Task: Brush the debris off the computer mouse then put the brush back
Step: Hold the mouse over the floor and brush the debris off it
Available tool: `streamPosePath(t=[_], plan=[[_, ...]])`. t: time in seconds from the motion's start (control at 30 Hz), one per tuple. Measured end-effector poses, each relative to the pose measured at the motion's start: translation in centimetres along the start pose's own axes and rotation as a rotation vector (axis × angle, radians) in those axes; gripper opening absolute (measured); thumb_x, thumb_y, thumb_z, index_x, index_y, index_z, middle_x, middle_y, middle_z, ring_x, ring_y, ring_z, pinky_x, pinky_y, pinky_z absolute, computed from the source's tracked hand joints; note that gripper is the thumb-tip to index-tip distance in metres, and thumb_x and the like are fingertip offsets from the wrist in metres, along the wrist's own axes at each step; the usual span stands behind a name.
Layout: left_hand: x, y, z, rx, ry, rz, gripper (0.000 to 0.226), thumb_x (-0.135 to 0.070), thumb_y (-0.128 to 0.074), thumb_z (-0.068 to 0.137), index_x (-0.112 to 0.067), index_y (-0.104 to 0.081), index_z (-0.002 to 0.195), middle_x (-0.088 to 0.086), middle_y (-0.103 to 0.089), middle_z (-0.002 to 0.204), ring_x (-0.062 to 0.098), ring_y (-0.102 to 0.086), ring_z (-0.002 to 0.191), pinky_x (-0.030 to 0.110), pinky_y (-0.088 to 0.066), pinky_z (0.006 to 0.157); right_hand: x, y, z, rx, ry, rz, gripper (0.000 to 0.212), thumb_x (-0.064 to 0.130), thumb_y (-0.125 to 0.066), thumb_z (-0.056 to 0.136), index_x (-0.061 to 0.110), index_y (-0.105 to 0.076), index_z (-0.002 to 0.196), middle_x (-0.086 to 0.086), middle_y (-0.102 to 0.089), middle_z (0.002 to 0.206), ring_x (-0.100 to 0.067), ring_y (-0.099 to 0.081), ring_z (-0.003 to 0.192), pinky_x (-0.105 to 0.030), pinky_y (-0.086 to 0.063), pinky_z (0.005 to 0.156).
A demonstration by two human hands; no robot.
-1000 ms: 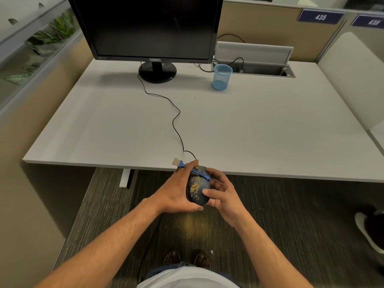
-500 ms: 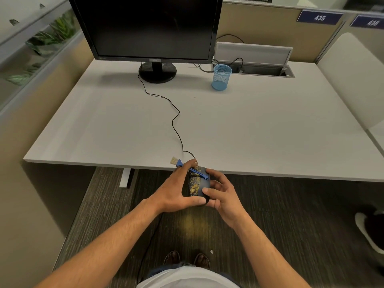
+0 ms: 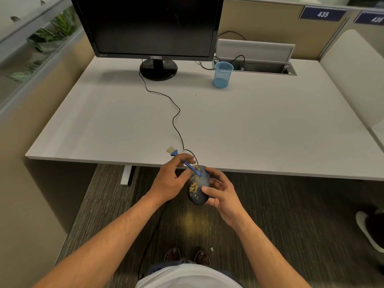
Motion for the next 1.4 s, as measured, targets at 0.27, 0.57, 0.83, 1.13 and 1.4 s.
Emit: streamPosePath(t=[0.27, 0.57, 0.83, 1.13, 1.4], plan=[[0.2, 0.1, -0.9, -0.087, 0.041, -0.094, 0.025, -0.035, -0.059, 0.099, -0.052, -0.063, 0.115, -0.008, -0.074, 0.078, 0.006, -0.07, 0.076, 0.014, -0.053, 0.072, -0.3, 0.1, 0.0, -0.001, 0.0, -0.005, 0.061, 0.006, -0.08, 0.075, 0.024, -0.063, 0.131, -0.009, -0.069, 0.122, -0.028, -0.068, 0.113, -0.046, -0.061, 0.079], [0.2, 0.6, -2.6, -0.125, 0.107, -0.23, 0.021, -0.054, -0.059, 0.086, -0.059, -0.068, 0.104, -0.004, -0.063, 0.059, 0.008, -0.057, 0.05, 0.022, -0.054, 0.057, -0.4, 0.0, -0.1, -0.002, 0.002, -0.006, 0.063, 0.006, -0.08, 0.074, 0.022, -0.062, 0.132, -0.014, -0.067, 0.124, -0.032, -0.068, 0.113, -0.045, -0.061, 0.076], [-0.5, 1.2, -1.9, -0.186, 0.069, -0.17, 0.021, -0.043, -0.057, 0.09, -0.041, -0.069, 0.106, -0.001, -0.064, 0.095, 0.009, -0.064, 0.092, 0.019, -0.05, 0.08, -0.8, -0.3, -0.2, 0.012, -0.004, -0.001, 0.06, 0.006, -0.08, 0.074, 0.025, -0.064, 0.129, -0.011, -0.069, 0.122, -0.031, -0.068, 0.113, -0.046, -0.061, 0.077], [-1.5, 0.6, -2.6, -0.165, 0.157, -0.351, 0.011, -0.019, -0.071, 0.089, -0.022, -0.076, 0.098, 0.0, -0.076, 0.089, 0.012, -0.07, 0.072, 0.023, -0.056, 0.058, -0.4, -0.4, -0.3, 0.0, 0.005, 0.003, 0.06, 0.006, -0.079, 0.075, 0.024, -0.064, 0.13, -0.01, -0.068, 0.125, -0.03, -0.068, 0.115, -0.047, -0.061, 0.078], [-1.6, -1.2, -4.7, -0.058, 0.142, -0.365, 0.015, -0.029, -0.076, 0.082, -0.03, -0.076, 0.097, -0.004, -0.078, 0.091, 0.016, -0.075, 0.084, 0.022, -0.058, 0.059, -0.1, -0.1, -0.4, 0.025, -0.003, 0.0, 0.055, -0.001, -0.072, 0.085, 0.027, -0.062, 0.131, -0.018, -0.061, 0.132, -0.033, -0.069, 0.114, -0.046, -0.061, 0.082]])
Point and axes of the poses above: each hand's wrist, its own z-axis towards the middle knuckle, its own y-axis out of the back of the hand, x = y × z, the point moved 1 cm from there along z, towards the middle knuckle
